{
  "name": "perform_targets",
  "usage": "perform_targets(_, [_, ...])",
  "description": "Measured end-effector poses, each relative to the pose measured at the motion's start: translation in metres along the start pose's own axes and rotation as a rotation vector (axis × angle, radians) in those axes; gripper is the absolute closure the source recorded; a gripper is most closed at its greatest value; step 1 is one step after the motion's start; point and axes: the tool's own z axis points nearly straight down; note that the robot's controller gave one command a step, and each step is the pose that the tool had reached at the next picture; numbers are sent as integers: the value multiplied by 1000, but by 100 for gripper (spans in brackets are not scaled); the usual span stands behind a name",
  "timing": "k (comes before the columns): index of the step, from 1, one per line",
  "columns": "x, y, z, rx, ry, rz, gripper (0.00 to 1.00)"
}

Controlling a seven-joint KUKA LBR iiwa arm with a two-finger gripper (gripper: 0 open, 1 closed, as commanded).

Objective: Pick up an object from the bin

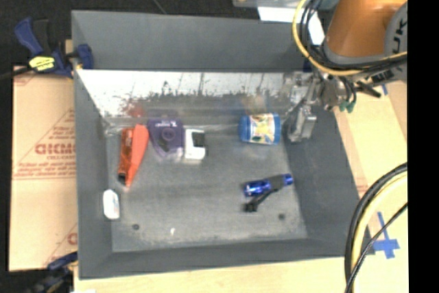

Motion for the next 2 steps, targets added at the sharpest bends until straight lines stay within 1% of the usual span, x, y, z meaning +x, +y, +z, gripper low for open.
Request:
perform_targets(1, [-1, 0, -6, 2, -9, -3, 0])
perform_targets(2, [34, 10, 83, 3, -10, -252, 0])
